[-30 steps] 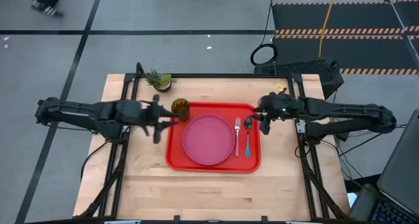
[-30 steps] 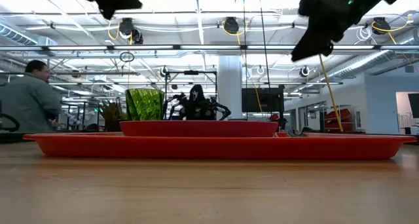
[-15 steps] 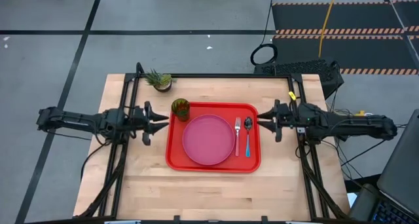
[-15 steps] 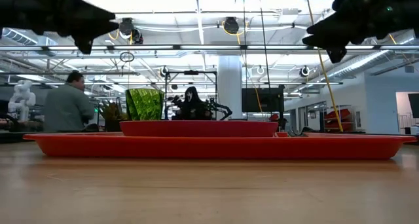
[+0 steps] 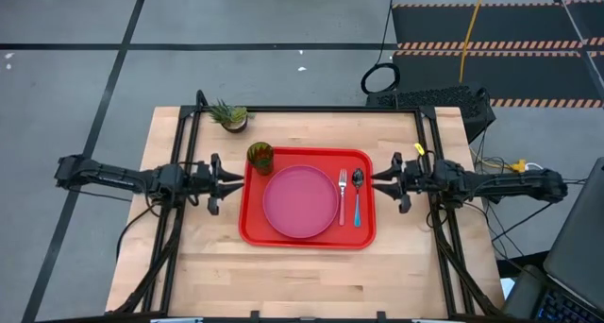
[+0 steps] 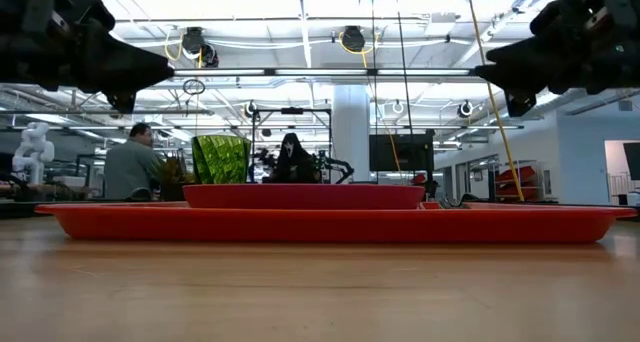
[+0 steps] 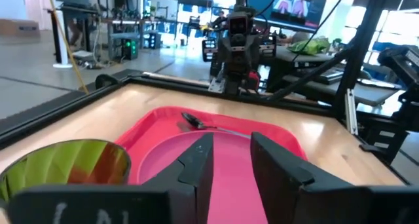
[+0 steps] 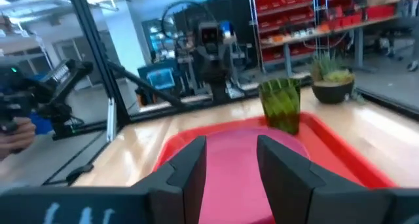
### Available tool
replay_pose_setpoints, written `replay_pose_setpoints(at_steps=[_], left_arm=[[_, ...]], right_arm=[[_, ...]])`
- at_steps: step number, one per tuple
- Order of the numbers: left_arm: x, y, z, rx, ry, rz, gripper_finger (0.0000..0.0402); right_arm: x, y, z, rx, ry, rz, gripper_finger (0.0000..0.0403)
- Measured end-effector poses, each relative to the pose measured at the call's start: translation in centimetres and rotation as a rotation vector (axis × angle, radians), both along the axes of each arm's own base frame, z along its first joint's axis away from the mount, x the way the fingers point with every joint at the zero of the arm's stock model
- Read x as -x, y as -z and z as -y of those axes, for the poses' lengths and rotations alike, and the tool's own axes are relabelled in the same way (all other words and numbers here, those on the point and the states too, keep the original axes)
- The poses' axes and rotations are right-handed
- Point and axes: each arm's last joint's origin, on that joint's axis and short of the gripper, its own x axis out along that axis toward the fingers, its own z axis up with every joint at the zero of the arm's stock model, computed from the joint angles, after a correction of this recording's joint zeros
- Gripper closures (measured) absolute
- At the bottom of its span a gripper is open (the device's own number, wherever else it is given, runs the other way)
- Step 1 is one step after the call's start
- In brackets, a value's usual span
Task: Pick and place plate/cup/fork/spoon on tray
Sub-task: Return to Home Position
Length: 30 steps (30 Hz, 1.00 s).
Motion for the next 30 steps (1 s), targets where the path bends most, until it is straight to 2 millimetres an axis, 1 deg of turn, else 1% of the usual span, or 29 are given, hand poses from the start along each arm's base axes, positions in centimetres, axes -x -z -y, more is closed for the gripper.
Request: replay_pose_setpoints(at_steps=[4,7,11,13,18,21,26,28,30], left_arm=[[0.0,0.0,0.2,-0.031,0.016,-0.003,0.0322],[0.1,0.3,0.2,-0.042,0.021,-0.031,0.0341],[0.3,0.9,0.2,-0.029,0.013,-0.093,0.0362],[0.5,0.8,0.2,-0.013,0.013,-0.09,0.0372],[1.1,0.8,0.1,-0.014,0.017,-0.079,0.0397],[1.6,1.0,0.1,0.006,0.012,-0.098,0.0393],[2.1,0.4,0.1,-0.004,0.033,-0.031,0.0396],[2.1,0.3,0.1,-0.012,0.032,-0.027,0.0398],[2.1,0.4,0.1,-0.013,0.031,-0.029,0.0396]], right_arm=[[0.1,0.0,0.0,0.019,0.001,0.013,0.0273],[0.1,0.2,0.0,0.032,0.0,-0.008,0.0273],[0.1,0.3,-0.1,0.037,-0.016,-0.018,0.0273],[0.2,0.4,-0.1,0.037,-0.025,-0.037,0.0273],[0.6,0.0,-0.1,0.038,-0.025,0.013,0.0277],[1.0,-0.1,-0.2,0.033,-0.049,0.03,0.03],[1.7,0.3,-0.3,0.029,-0.052,-0.006,0.0363],[2.0,0.3,-0.3,0.035,-0.051,0.006,0.0388],[2.2,0.1,-0.3,0.041,-0.05,0.027,0.0398]])
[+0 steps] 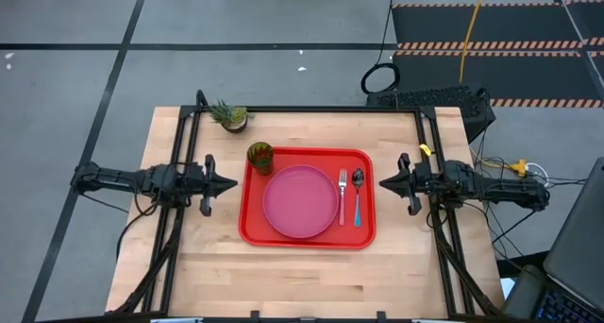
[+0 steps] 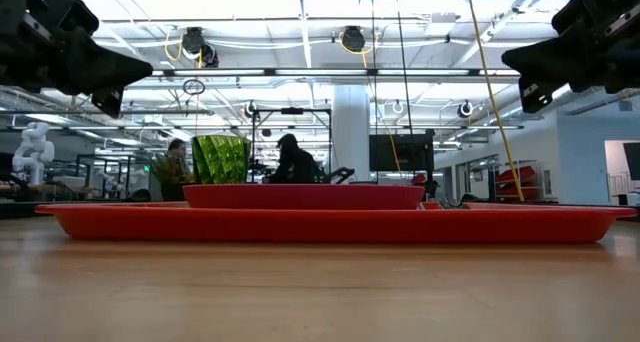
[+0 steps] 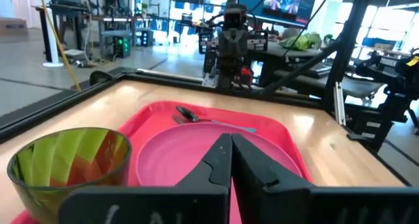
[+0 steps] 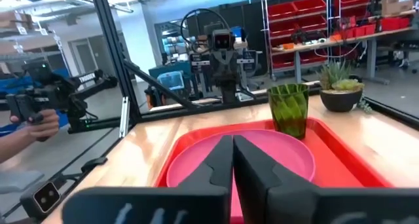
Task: Pick and place plate/cup/fork/spoon on tray
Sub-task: Return to Home Position
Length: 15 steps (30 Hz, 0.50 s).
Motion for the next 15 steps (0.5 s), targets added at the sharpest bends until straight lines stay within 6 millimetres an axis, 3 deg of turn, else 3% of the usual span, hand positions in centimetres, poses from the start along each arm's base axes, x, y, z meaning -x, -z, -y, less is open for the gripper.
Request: replay_pose_setpoints(at_steps=[15], left_arm=[[-0.03,-0.15,-0.03,-0.054,-0.013,0.017,0.0377]], right_arm=[[-0.01,-0.23,0.01,0.004,0.003,0.024,0.0396]])
